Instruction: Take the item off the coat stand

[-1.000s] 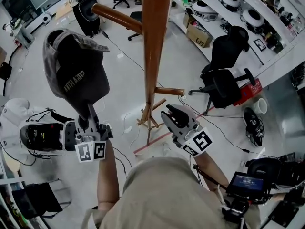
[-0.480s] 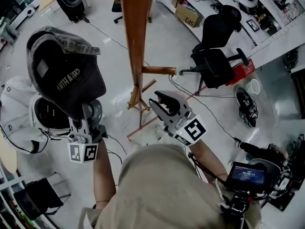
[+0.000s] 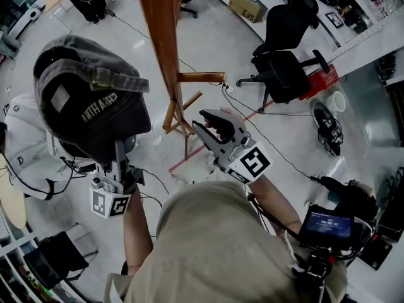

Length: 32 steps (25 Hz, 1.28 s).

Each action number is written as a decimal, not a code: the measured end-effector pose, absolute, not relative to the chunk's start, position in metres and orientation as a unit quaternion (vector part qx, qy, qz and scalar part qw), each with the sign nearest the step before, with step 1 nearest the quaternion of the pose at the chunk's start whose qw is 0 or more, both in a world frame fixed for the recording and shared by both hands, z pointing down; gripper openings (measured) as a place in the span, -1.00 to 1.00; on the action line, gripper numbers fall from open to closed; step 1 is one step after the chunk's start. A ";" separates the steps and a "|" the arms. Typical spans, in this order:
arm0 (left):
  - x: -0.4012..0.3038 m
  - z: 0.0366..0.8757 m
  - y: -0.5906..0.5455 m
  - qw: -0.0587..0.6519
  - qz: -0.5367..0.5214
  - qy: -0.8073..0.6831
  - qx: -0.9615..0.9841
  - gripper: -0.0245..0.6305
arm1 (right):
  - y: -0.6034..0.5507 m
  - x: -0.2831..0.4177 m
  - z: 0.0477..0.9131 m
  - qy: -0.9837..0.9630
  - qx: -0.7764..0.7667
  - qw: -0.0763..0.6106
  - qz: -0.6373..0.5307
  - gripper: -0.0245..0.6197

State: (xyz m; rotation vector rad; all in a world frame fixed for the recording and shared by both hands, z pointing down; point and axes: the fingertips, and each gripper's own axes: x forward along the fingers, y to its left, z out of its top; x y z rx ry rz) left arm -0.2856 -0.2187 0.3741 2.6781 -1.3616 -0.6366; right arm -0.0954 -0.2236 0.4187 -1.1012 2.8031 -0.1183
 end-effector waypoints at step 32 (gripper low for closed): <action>-0.208 0.389 -0.197 0.026 -0.169 -0.337 0.926 -0.82 | -0.231 -0.079 0.422 0.916 -0.394 0.063 -0.038 -0.57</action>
